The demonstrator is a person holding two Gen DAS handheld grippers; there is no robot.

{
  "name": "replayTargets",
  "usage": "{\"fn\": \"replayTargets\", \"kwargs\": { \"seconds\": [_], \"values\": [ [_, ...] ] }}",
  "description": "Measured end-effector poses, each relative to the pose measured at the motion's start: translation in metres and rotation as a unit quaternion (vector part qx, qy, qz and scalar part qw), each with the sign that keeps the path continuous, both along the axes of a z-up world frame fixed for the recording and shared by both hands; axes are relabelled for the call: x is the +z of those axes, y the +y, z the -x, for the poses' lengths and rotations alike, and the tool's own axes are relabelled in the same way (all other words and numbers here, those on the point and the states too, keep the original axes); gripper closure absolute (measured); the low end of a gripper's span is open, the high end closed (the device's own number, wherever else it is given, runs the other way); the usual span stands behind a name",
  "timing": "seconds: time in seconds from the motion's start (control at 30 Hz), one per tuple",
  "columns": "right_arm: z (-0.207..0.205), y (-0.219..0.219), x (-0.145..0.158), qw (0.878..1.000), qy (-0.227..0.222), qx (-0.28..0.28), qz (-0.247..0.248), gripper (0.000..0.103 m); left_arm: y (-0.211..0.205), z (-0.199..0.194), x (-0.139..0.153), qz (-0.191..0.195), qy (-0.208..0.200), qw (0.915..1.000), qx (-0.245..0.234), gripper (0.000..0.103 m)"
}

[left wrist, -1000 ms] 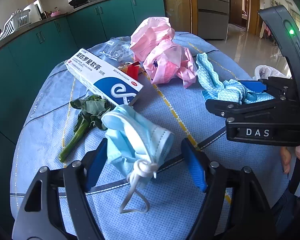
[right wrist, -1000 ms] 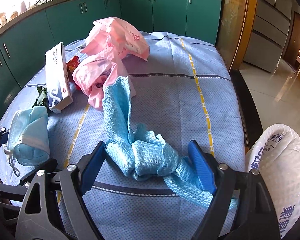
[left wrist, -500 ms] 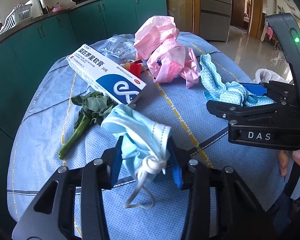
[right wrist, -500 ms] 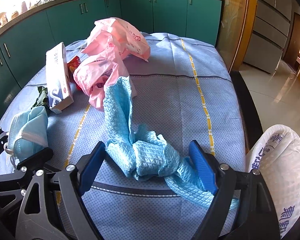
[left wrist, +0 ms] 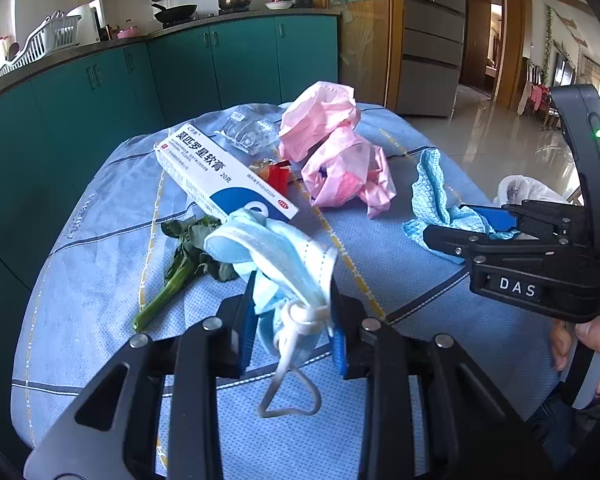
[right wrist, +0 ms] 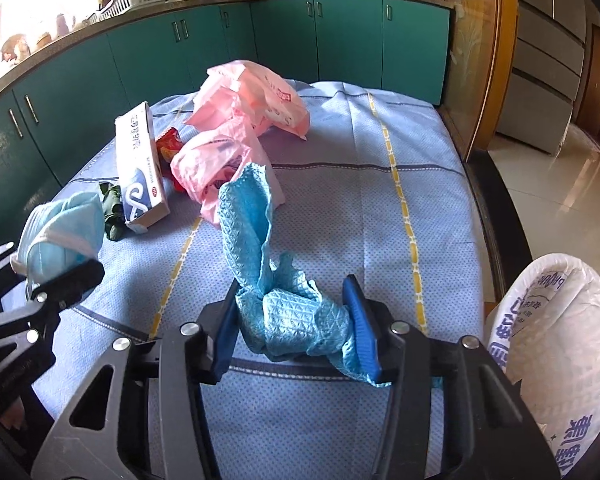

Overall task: Collect trash
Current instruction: 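Lift the mask with the left tool while the right tool carries the cloth to the bin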

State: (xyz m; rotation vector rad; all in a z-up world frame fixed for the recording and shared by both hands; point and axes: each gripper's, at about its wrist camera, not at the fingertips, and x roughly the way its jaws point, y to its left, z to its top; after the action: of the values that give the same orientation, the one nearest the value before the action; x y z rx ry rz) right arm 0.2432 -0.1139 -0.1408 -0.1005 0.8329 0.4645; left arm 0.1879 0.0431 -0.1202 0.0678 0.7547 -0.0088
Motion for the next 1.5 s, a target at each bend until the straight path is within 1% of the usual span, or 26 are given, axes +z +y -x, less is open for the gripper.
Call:
{"fn": "replayTargets", "kwargs": {
  "seconds": [0.13,0.23,0.27,0.3,0.33,0.37,0.5,0.53,0.63,0.67,0.7,0.77,0.87,0.97,1.07,1.2,1.37,1.5],
  "values": [
    [0.001,-0.004,-0.002,1.000,0.002,-0.002,0.001,0.053,-0.004,0.000,-0.005,-0.006,0.009,0.9999,-0.003,0.070],
    [-0.002,-0.003,-0.006,1.000,0.006,-0.006,0.005,0.053,-0.003,-0.004,-0.009,-0.005,0.020,0.9998,-0.002,0.064],
    [-0.003,-0.002,-0.007,1.000,0.007,-0.009,0.006,0.050,-0.003,-0.005,-0.010,-0.003,0.024,0.9997,0.000,0.056],
    [-0.005,-0.002,-0.008,1.000,0.008,-0.011,0.007,0.041,0.000,-0.006,-0.012,0.000,0.028,0.9996,0.004,0.052],
    [-0.007,-0.002,-0.009,1.000,0.009,-0.013,0.007,0.038,0.002,-0.007,-0.013,0.002,0.031,0.9995,0.008,0.049],
    [-0.010,-0.002,-0.011,1.000,0.011,-0.014,0.006,0.035,0.002,-0.009,-0.014,0.002,0.034,0.9994,0.010,0.049],
    [-0.016,0.001,-0.013,1.000,0.016,-0.015,0.006,0.035,0.001,-0.009,-0.021,-0.006,0.045,0.9989,0.009,0.049],
    [-0.016,0.002,-0.013,1.000,0.016,-0.013,0.005,0.035,0.001,-0.009,-0.021,-0.008,0.047,0.9988,0.009,0.050],
    [-0.013,0.005,-0.013,1.000,0.012,-0.008,0.007,0.036,0.002,-0.009,-0.023,-0.011,0.051,0.9986,0.011,0.062],
    [-0.013,0.006,-0.012,1.000,0.009,-0.008,0.008,0.041,0.002,-0.009,-0.023,-0.012,0.052,0.9985,0.013,0.068],
    [-0.012,0.005,-0.011,1.000,0.007,-0.009,0.008,0.047,0.002,-0.009,-0.023,-0.015,0.051,0.9985,0.014,0.070],
    [-0.009,0.003,-0.008,1.000,0.004,-0.009,0.002,0.052,0.004,-0.009,-0.021,-0.015,0.046,0.9987,0.013,0.075],
    [-0.005,-0.002,-0.005,1.000,-0.001,-0.004,-0.004,0.055,0.005,-0.006,-0.017,-0.014,0.031,0.9993,0.015,0.076],
    [0.000,-0.006,-0.002,1.000,-0.007,-0.004,-0.004,0.055,0.008,-0.002,-0.010,-0.003,0.016,0.9996,0.022,0.076],
    [0.006,-0.014,0.004,1.000,-0.021,-0.010,-0.010,0.055,0.013,0.004,0.000,0.014,-0.013,0.9994,0.028,0.076],
    [0.012,-0.028,0.016,0.998,-0.044,-0.017,-0.032,0.055,0.016,0.007,0.012,0.025,-0.042,0.9983,0.033,0.076],
    [0.016,-0.043,0.025,0.996,-0.058,-0.023,-0.059,0.055,0.015,0.007,0.016,0.038,-0.051,0.9974,0.032,0.076],
    [0.018,-0.051,0.030,0.995,-0.068,-0.032,-0.059,0.055,0.003,0.009,0.019,0.051,-0.055,0.9969,0.022,0.076]
  ]
}}
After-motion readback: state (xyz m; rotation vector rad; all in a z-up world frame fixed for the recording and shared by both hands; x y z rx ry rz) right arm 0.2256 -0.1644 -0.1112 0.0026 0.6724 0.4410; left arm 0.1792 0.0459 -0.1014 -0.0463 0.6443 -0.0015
